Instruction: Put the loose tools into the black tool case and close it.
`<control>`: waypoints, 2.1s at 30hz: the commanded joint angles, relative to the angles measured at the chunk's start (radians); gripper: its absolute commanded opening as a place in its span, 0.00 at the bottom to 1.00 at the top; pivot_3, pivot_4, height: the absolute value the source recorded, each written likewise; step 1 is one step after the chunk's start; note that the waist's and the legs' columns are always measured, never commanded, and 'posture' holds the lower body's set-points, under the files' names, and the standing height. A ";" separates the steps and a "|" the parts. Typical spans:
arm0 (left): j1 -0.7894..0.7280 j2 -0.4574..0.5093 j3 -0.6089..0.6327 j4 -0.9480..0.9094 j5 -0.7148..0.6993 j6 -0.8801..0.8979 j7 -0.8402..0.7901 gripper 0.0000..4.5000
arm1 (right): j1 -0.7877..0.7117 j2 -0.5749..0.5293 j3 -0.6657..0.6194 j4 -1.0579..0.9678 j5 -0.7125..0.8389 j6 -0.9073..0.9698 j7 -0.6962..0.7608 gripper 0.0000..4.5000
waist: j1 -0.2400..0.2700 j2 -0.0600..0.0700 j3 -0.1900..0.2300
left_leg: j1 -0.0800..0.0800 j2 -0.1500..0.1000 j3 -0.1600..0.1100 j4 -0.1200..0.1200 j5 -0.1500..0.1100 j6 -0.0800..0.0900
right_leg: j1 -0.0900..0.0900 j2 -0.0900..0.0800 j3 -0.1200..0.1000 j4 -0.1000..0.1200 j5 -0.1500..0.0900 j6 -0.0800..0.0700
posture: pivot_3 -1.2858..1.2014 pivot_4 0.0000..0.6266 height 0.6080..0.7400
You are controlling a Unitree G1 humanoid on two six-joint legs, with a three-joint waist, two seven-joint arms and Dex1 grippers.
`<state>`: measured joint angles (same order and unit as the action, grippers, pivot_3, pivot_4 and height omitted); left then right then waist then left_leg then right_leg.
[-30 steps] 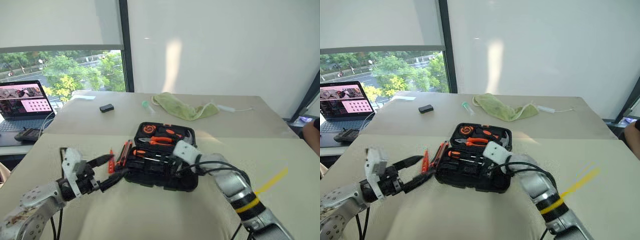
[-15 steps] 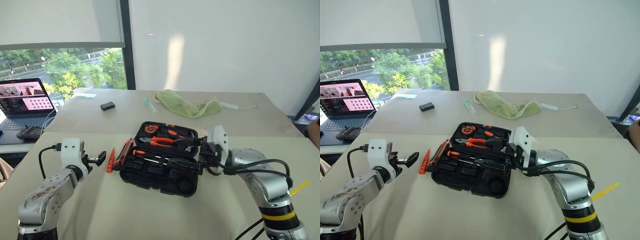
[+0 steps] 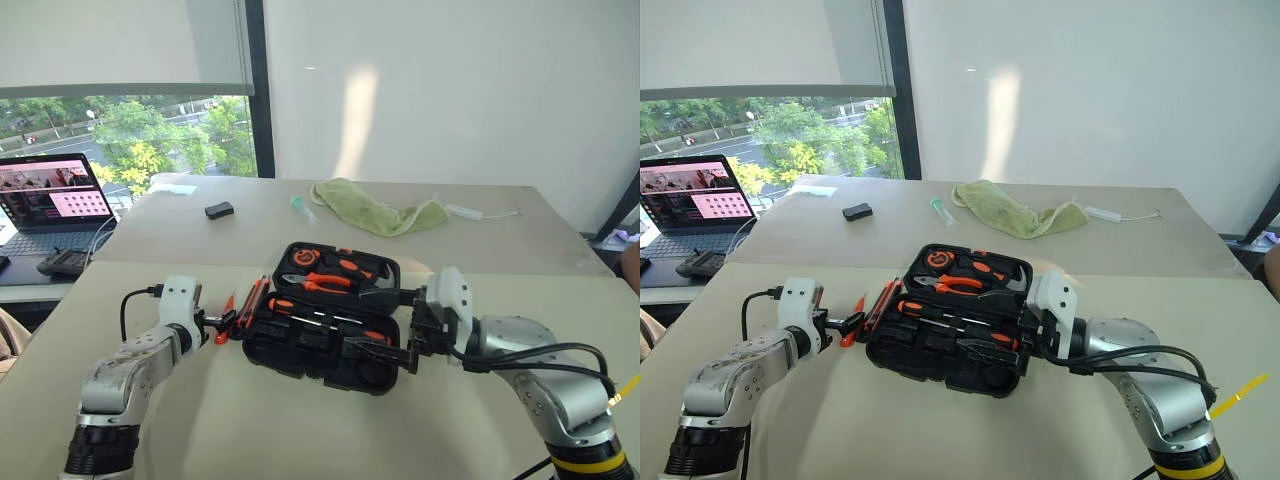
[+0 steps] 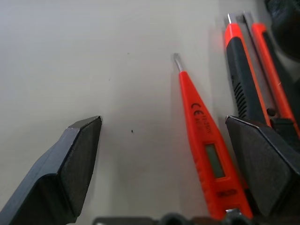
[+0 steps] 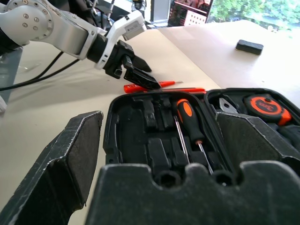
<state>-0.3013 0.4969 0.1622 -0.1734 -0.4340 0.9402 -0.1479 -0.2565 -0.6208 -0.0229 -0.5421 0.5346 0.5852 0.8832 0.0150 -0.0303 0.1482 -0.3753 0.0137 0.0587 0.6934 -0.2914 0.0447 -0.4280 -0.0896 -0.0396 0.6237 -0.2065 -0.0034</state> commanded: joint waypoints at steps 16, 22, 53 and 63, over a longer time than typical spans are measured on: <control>0.099 -0.067 0.150 -0.114 -0.097 -0.110 -0.193 0.11 | 0.108 -0.050 -0.095 -0.102 0.101 -0.034 -0.014 1.00 | 0.001 -0.001 0.001 | 0.002 0.000 0.000 0.000 0.000 0.001 | 0.002 -0.002 0.000 0.000 -0.001 0.001 | 0.52 0.24 1.00; -0.059 0.164 0.002 -0.074 -0.211 -0.146 -0.683 0.11 | 0.133 -0.043 -0.130 -0.148 0.144 -0.093 -0.005 1.00 | 0.006 -0.005 0.004 | -0.011 0.000 -0.001 0.004 0.002 -0.001 | -0.009 0.010 -0.002 0.002 0.000 0.000 | 0.52 0.24 1.00; -0.601 0.086 -0.468 0.738 0.293 -0.941 -1.439 0.11 | 0.330 -0.044 -0.147 -0.302 0.109 -0.094 -0.231 1.00 | -0.003 -0.006 0.005 | -0.014 -0.001 0.003 0.012 -0.002 0.005 | -0.010 0.013 -0.001 0.002 0.001 0.006 | 0.52 0.24 1.00; -0.661 0.067 -0.482 0.881 0.392 -1.079 -1.437 0.11 | 0.359 -0.040 -0.150 -0.322 0.102 -0.099 -0.255 1.00 | -0.001 -0.006 0.005 | -0.015 -0.001 0.003 0.013 -0.002 0.005 | -0.009 0.013 -0.001 0.002 0.001 0.007 | 0.52 0.24 1.00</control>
<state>-0.9237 0.5691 -0.3258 0.7026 -0.0534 -0.1119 -1.5837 0.1005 -0.6568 -0.1501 -0.8198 0.6328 0.5071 0.6356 0.0135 -0.0362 0.1534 -0.3899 0.0127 0.0617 0.7063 -0.2931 0.0502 -0.4373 -0.0769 -0.0404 0.6260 -0.2052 0.0032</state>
